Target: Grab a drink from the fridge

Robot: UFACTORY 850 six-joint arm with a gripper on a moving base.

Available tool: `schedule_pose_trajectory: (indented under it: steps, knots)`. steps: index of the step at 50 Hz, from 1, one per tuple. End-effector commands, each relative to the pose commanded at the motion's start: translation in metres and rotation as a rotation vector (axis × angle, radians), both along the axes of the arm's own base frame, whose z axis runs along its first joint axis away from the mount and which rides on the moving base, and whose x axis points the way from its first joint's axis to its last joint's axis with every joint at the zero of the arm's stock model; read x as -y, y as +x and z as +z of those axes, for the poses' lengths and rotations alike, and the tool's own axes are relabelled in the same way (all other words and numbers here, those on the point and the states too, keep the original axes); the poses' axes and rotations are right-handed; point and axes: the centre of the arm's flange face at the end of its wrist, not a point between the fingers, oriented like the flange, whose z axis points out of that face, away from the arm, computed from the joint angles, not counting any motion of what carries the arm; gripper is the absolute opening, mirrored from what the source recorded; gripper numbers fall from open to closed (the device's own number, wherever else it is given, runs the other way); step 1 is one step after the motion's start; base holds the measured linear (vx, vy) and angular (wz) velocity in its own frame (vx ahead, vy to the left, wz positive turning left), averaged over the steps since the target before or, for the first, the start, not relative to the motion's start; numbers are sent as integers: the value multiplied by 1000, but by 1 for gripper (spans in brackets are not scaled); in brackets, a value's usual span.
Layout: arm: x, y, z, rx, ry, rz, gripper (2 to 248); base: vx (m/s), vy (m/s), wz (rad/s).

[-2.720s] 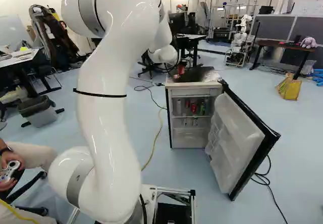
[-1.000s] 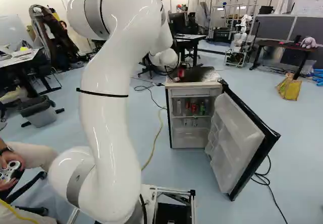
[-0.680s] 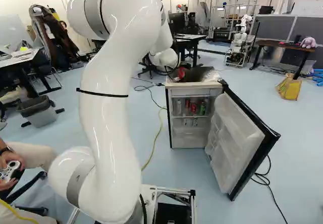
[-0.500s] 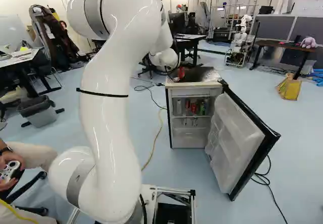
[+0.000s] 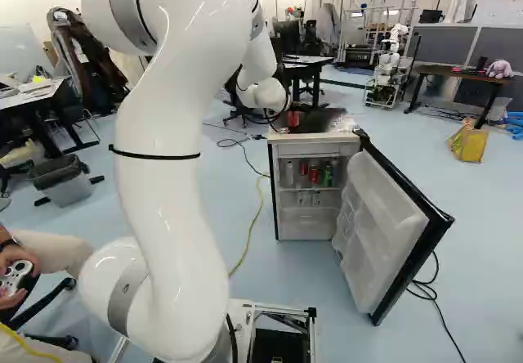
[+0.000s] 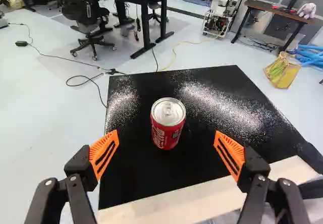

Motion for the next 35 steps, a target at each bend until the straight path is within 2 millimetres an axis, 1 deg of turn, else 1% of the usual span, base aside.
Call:
schedule_pose_trajectory:
  steps: [35]
  knots:
    - [-10,-69,7,-34,8,-10,247,0,0,0]
